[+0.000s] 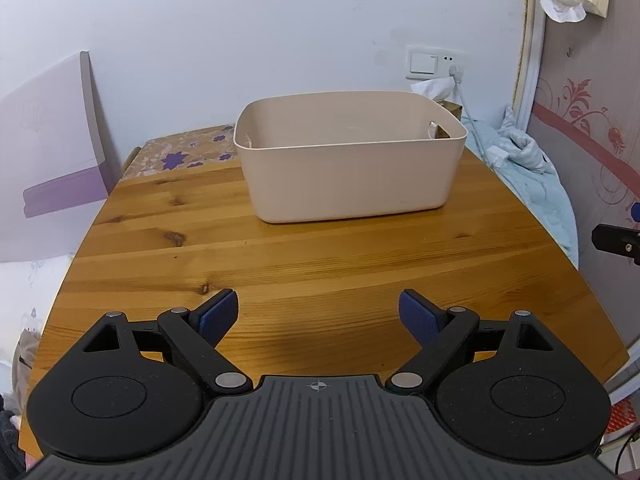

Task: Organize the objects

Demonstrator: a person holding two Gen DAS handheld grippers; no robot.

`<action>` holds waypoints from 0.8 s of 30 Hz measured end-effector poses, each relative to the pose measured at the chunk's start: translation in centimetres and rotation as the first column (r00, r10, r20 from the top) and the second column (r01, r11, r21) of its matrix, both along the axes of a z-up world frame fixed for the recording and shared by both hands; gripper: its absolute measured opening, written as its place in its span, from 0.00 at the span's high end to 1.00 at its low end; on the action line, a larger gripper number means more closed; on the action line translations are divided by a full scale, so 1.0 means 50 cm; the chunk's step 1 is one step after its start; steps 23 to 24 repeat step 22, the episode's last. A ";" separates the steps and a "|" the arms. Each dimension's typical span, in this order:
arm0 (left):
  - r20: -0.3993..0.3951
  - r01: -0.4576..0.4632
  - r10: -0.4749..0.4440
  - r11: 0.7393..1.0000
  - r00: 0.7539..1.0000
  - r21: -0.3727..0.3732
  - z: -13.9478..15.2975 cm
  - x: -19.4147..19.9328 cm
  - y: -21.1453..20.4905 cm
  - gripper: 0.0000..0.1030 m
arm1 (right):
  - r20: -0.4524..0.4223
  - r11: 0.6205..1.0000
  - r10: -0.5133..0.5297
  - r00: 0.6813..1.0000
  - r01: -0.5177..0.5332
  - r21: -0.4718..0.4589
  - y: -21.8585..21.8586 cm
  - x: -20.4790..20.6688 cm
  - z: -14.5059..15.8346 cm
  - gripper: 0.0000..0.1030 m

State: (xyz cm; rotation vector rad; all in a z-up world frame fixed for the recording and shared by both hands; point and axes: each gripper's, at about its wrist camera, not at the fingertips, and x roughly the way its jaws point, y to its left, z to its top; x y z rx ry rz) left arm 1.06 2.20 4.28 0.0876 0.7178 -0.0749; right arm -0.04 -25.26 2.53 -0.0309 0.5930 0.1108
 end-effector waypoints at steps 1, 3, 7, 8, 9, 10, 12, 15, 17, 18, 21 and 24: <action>0.000 0.000 0.000 1.000 1.000 0.001 0.001 0.000 0.000 0.13 | 0.000 1.000 0.001 1.000 -0.001 0.001 0.000 0.000 0.000 0.00; 0.003 0.001 -0.001 1.000 1.000 0.001 0.000 -0.001 0.000 0.13 | -0.004 1.000 0.004 1.000 -0.004 0.003 0.001 0.001 -0.001 0.00; -0.001 0.002 -0.002 1.000 1.000 -0.004 -0.001 -0.002 0.001 0.13 | -0.011 1.000 0.006 1.000 -0.006 0.002 0.002 0.006 -0.003 0.00; -0.003 0.004 -0.004 1.000 1.000 -0.006 -0.001 0.000 0.002 0.13 | -0.012 1.000 0.006 1.000 -0.006 0.002 0.002 0.008 -0.003 0.00; -0.005 0.006 -0.006 1.000 1.000 -0.008 -0.001 0.001 0.003 0.13 | -0.012 1.000 0.006 1.000 -0.006 0.002 0.002 0.008 -0.003 0.00; -0.007 0.006 -0.006 1.000 1.000 -0.009 -0.001 0.003 0.003 0.13 | -0.014 1.000 0.005 1.000 -0.005 0.000 0.003 0.009 -0.004 0.00; -0.013 0.008 -0.008 1.000 1.000 -0.012 -0.002 0.008 0.004 0.13 | -0.018 1.000 0.003 1.000 -0.003 -0.003 0.005 0.013 -0.005 0.00; -0.019 0.010 -0.010 1.000 1.000 -0.022 -0.003 0.016 0.006 0.13 | -0.023 1.000 -0.001 1.000 0.000 -0.003 0.006 0.017 -0.007 0.00; -0.022 0.009 -0.010 1.000 1.000 -0.029 -0.004 0.022 0.010 0.13 | -0.025 1.000 -0.006 1.000 0.006 -0.004 0.006 0.020 -0.008 0.00; -0.023 0.008 -0.009 1.000 1.000 -0.030 -0.004 0.025 0.011 0.13 | -0.027 1.000 -0.008 1.000 0.008 -0.003 0.007 0.022 -0.009 0.00; -0.027 -0.002 0.002 1.000 1.000 -0.031 -0.007 0.035 0.016 0.13 | -0.030 1.000 -0.019 0.999 0.019 0.000 0.005 0.029 -0.012 0.00; -0.029 -0.007 0.006 0.999 1.000 -0.036 -0.008 0.039 0.018 0.13 | -0.032 1.000 -0.022 0.999 0.022 0.001 0.004 0.032 -0.013 0.00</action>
